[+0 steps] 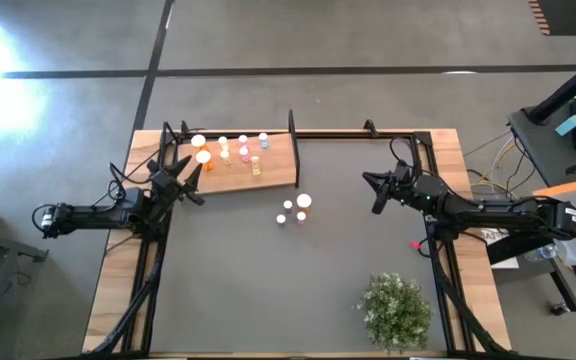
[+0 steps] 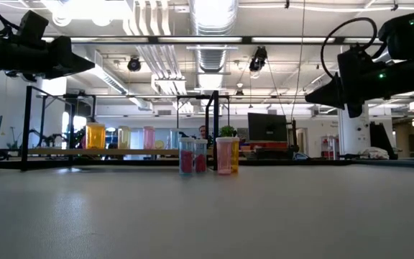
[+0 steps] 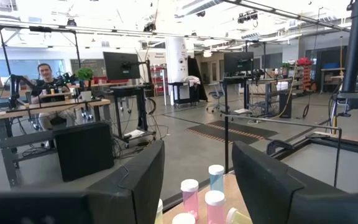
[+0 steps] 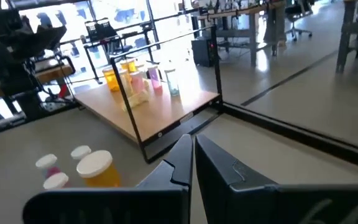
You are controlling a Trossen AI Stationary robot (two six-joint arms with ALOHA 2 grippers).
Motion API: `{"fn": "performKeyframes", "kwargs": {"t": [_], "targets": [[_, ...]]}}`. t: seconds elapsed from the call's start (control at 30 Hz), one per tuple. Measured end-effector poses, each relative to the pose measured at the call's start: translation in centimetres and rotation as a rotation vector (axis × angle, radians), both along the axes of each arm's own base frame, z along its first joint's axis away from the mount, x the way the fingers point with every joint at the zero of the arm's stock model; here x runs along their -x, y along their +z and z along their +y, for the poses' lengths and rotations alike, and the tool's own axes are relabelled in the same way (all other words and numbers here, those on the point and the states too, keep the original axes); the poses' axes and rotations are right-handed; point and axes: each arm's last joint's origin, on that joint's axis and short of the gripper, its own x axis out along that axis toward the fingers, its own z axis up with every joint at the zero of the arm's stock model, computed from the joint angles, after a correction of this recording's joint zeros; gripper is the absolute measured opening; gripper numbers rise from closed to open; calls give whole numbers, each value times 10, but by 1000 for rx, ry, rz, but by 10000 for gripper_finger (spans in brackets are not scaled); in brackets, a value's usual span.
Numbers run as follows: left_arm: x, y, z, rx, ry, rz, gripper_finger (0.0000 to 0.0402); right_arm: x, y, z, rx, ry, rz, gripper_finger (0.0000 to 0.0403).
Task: Pick and place medicine bottles onto shelf by color
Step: Put the yellow pill bottle on the shelf aligned with the other yellow pill bottle
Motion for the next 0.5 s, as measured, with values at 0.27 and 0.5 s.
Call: {"fn": "performKeyframes", "kwargs": {"t": [0.27, 0.5], "targets": [[0, 0, 0, 0, 0, 0, 173, 0, 0, 0, -34, -3, -18, 9], [0, 0, 0, -2, 1, -1, 173, 0, 0, 0, -34, -3, -17, 9]]}}
